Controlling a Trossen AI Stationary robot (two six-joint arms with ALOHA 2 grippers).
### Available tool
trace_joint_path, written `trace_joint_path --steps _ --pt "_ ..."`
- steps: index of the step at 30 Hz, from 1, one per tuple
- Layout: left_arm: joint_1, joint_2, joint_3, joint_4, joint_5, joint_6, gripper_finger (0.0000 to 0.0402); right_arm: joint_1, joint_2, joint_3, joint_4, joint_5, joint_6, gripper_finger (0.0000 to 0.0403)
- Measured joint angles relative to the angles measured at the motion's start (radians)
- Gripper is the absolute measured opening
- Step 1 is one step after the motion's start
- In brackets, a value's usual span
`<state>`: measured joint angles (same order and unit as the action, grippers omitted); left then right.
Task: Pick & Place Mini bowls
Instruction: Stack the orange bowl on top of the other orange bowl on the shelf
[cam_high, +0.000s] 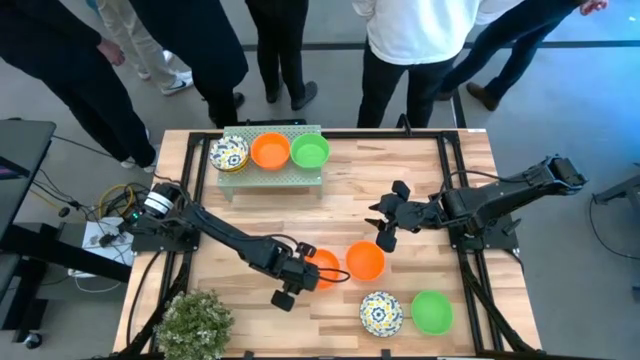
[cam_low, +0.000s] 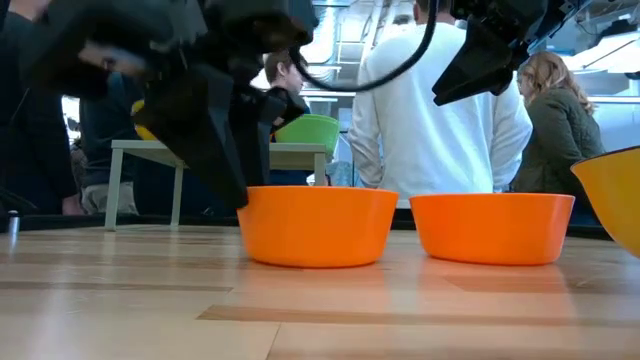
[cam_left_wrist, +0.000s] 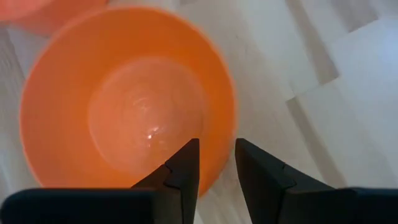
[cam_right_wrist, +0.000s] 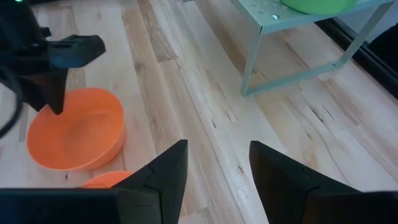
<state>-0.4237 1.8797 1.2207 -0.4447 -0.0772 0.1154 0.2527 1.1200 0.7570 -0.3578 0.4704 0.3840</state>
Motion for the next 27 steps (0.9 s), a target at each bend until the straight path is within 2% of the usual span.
trace_joint_path --steps 4,9,12,17,23,27 --pt "0.018 0.000 -0.044 0.020 0.000 0.001 0.0080 0.000 0.000 0.000 0.000 0.000 0.000 0.0168" --pt "0.022 -0.048 -0.060 0.020 -0.018 0.000 0.0017 0.000 0.000 0.000 0.000 0.001 0.000 0.0166" --pt "0.016 -0.111 -0.060 0.012 -0.063 0.001 0.0010 0.000 0.000 0.000 0.000 0.002 0.000 0.0167" --pt "0.016 -0.273 -0.060 -0.008 -0.201 0.014 0.0008 0.000 0.000 0.000 0.000 0.002 0.000 0.0168" --pt "0.025 -0.521 -0.059 -0.036 -0.491 0.094 0.0008 0.000 0.000 0.000 0.000 0.002 0.000 0.0165" --pt "0.084 -0.662 -0.058 -0.051 -0.545 0.112 0.0008 0.000 0.000 0.000 0.001 0.002 0.000 0.0164"
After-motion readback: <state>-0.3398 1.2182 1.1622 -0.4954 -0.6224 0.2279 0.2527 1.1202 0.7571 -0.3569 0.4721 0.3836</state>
